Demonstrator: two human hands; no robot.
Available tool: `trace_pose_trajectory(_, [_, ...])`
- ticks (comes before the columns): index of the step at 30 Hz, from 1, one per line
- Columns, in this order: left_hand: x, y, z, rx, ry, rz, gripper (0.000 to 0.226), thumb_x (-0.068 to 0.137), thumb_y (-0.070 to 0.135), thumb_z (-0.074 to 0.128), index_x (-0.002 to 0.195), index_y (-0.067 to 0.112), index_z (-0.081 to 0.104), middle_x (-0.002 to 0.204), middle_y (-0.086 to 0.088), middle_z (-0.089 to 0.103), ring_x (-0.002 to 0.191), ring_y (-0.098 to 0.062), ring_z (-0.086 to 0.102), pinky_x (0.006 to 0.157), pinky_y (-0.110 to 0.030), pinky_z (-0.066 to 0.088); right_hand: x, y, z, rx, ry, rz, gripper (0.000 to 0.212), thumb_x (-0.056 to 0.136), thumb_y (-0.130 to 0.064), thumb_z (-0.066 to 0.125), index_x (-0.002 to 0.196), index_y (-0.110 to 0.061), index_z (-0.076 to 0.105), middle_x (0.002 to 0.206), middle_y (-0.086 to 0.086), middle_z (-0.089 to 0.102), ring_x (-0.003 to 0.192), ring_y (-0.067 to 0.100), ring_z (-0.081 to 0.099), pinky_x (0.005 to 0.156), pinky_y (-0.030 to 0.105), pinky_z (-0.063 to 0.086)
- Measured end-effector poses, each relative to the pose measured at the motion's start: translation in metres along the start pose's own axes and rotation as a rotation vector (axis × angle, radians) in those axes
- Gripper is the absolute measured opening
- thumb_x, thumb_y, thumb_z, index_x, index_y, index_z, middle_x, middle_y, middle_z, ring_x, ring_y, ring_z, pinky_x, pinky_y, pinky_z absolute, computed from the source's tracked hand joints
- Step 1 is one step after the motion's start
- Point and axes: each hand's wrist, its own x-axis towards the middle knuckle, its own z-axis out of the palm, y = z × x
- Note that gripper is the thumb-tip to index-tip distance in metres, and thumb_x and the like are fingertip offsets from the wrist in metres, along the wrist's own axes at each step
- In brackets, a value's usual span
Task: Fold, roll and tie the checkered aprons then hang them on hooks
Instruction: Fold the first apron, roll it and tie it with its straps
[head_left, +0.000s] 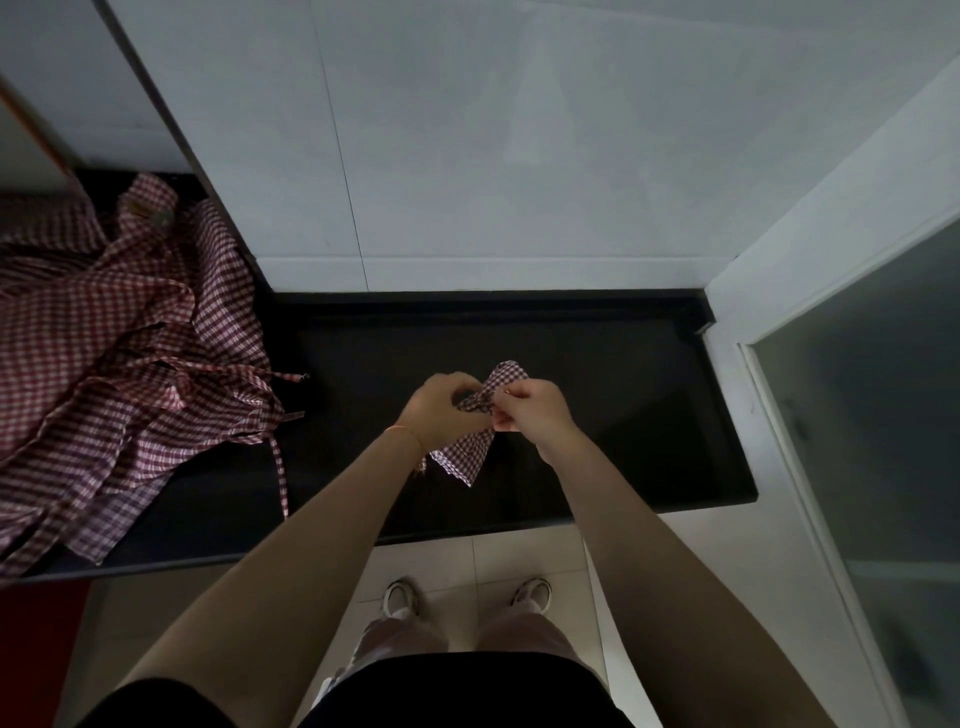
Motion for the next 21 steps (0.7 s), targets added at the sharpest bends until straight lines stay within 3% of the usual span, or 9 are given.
trace_pose_trajectory(3, [-0.003,0.018,0.003,-0.004,-0.109,-0.052,0.075,0.072,0.041,0.079,0.137,0.026,0.044,0.128,-0.002,0.053,0.117,-0.019,0.053,0.102,-0.039,0.046,-0.007,-0.015,0.000,-0.102,-0.035,-0.075,0.018,0.097,-0.013,0.060,0.112,-0.011,0.069,0.108,0.007,0.069,0.099,0.019,0.068,0.091,0.040,0.058])
trace_pose_trajectory(5, [-0.005,0.029,-0.004,-0.007,-0.073,-0.051,0.076,0.077,0.035,0.079,0.140,0.020,0.038,0.128,-0.003,0.056,0.117,-0.020,0.055,0.102,-0.038,0.046,-0.015,-0.033,-0.007,-0.113,-0.040,-0.136,0.017,0.096,-0.012,0.061,0.109,-0.014,0.071,0.104,0.005,0.070,0.097,0.017,0.068,0.088,0.035,0.058])
trace_pose_trajectory(8, [-0.022,0.069,-0.034,-0.126,-0.030,0.012,0.068,0.083,0.036,0.074,0.137,0.019,0.038,0.123,-0.003,0.058,0.113,-0.021,0.059,0.093,-0.036,0.051,-0.038,-0.078,-0.024,-0.106,-0.021,-0.261,0.017,0.094,-0.010,0.059,0.095,-0.019,0.073,0.097,0.003,0.071,0.092,0.015,0.067,0.081,0.028,0.057])
trace_pose_trajectory(11, [-0.041,0.116,-0.077,-0.274,0.020,0.048,0.032,0.093,0.040,0.061,0.117,0.028,0.043,0.105,-0.007,0.064,0.087,-0.028,0.071,0.071,-0.038,0.061,-0.062,-0.132,-0.041,-0.162,0.025,-0.389,0.020,0.092,-0.009,0.057,0.088,-0.022,0.073,0.094,0.000,0.072,0.091,0.013,0.067,0.080,0.028,0.056])
trace_pose_trajectory(13, [-0.051,0.142,-0.107,-0.185,0.228,0.114,0.021,0.098,0.032,0.049,0.118,0.029,0.047,0.104,-0.012,0.066,0.083,-0.030,0.071,0.072,-0.040,0.061,-0.079,-0.169,-0.057,-0.196,0.042,-0.480,0.021,0.092,-0.006,0.057,0.090,-0.018,0.074,0.092,0.002,0.073,0.088,0.014,0.069,0.078,0.028,0.059])
trace_pose_trajectory(16, [-0.065,0.168,-0.149,0.114,0.641,0.352,0.042,0.089,0.008,0.051,0.126,0.025,0.060,0.124,-0.012,0.054,0.111,-0.030,0.054,0.091,-0.038,0.050,-0.111,-0.224,-0.077,-0.247,0.047,-0.624,0.021,0.093,-0.002,0.055,0.095,-0.012,0.073,0.093,0.003,0.073,0.083,0.011,0.069,0.071,0.022,0.057])
trace_pose_trajectory(19, [-0.078,0.194,-0.187,0.395,0.703,0.520,0.055,0.082,0.019,0.068,0.135,0.029,0.056,0.146,-0.010,0.038,0.136,-0.035,0.030,0.106,-0.051,0.038,-0.138,-0.271,-0.086,-0.222,0.020,-0.745,0.020,0.093,-0.001,0.055,0.092,-0.013,0.071,0.092,0.001,0.073,0.084,0.012,0.069,0.070,0.024,0.056])
trace_pose_trajectory(21, [-0.091,0.215,-0.215,0.397,0.699,0.552,0.069,0.077,0.032,0.073,0.141,0.033,0.047,0.148,-0.007,0.037,0.140,-0.031,0.028,0.110,-0.052,0.036,-0.156,-0.303,-0.087,-0.154,-0.010,-0.819,0.019,0.093,0.000,0.055,0.091,-0.012,0.069,0.088,0.000,0.073,0.080,0.012,0.068,0.067,0.025,0.055])
